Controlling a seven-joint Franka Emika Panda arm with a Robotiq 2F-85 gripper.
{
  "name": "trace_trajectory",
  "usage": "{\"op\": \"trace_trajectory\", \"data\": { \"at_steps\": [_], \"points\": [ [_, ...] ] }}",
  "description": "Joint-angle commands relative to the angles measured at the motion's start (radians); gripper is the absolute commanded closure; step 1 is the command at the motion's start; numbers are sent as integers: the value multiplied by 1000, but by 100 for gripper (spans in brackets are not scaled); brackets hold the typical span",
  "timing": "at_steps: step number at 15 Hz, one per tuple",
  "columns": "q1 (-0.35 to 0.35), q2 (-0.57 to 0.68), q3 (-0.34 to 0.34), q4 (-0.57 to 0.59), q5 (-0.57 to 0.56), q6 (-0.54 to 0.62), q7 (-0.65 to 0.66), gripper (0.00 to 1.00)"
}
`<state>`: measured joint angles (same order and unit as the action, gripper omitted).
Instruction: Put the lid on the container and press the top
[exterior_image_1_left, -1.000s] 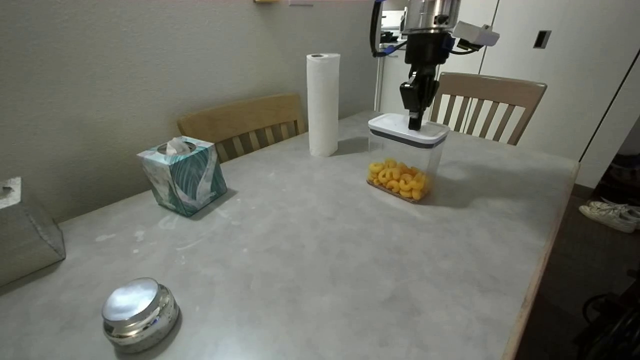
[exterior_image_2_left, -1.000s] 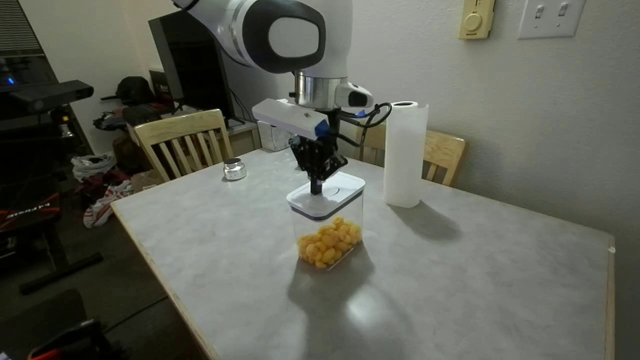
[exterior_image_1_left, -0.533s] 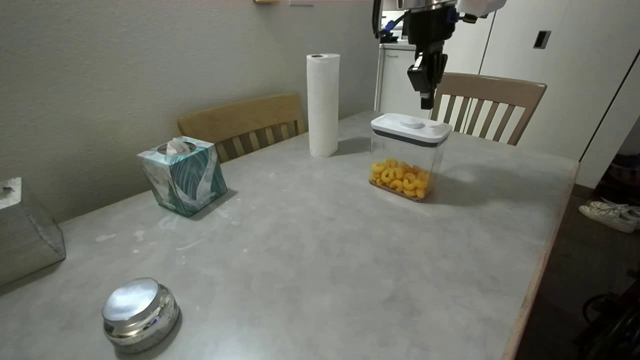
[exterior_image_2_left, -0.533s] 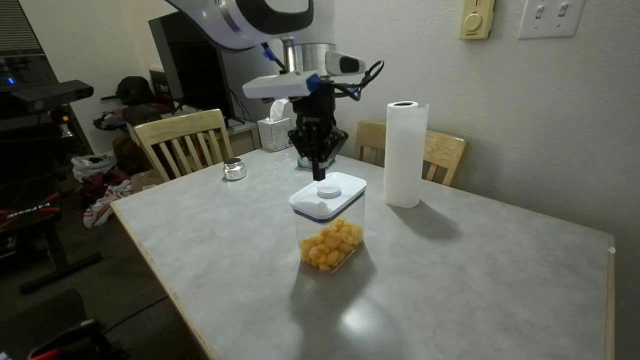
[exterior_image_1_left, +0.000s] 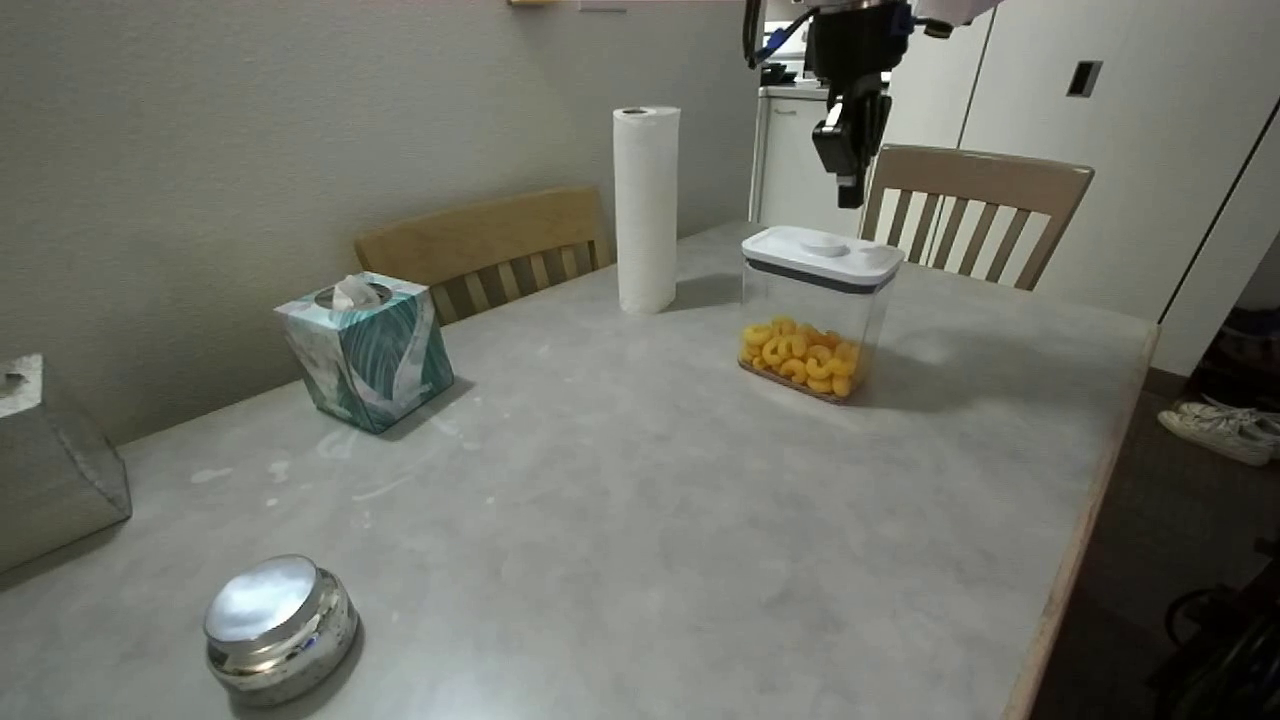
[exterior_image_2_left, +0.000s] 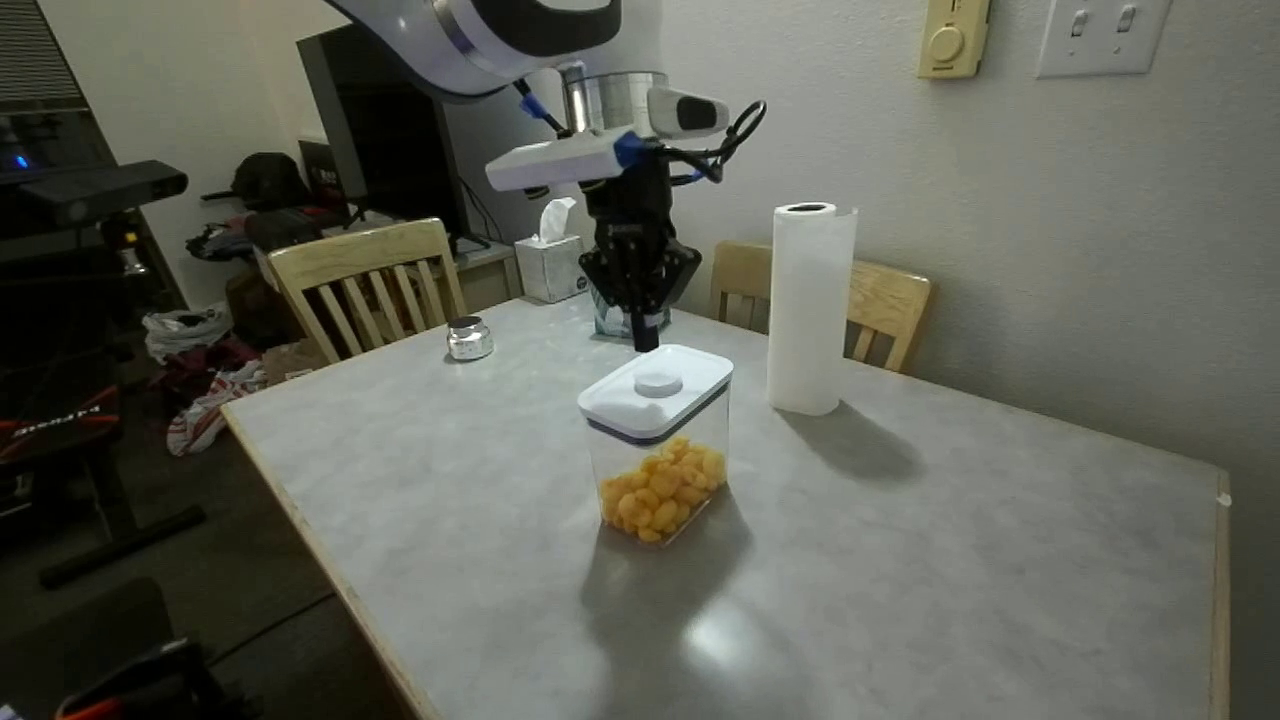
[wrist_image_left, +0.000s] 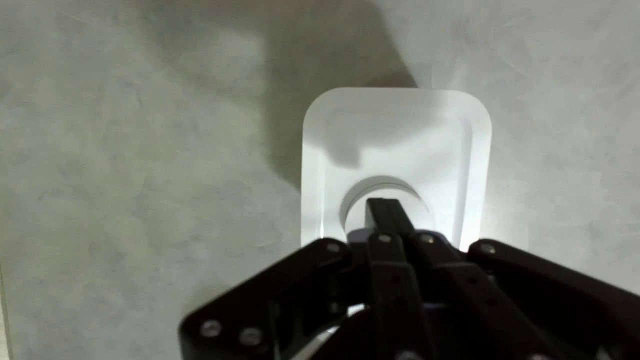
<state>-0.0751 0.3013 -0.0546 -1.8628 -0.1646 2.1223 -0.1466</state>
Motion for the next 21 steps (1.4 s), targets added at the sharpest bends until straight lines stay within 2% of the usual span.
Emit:
{"op": "trace_trajectory", "data": {
  "at_steps": [1,5,7,9,13,15,17,21],
  "points": [
    [0,8,-12,-50,-24,118,16,100],
    [-17,56,-8,-84,22,248,-3,100],
    [-33,107,10,-91,81,306,-26,100],
    [-55,148,33,-90,168,345,-63,100],
    [-93,174,66,-102,338,353,-137,100],
    [-90,153,48,-102,338,322,-122,100],
    [-68,121,18,-97,283,291,-68,100],
    [-5,71,-41,-54,87,198,82,100]
  ]
}}
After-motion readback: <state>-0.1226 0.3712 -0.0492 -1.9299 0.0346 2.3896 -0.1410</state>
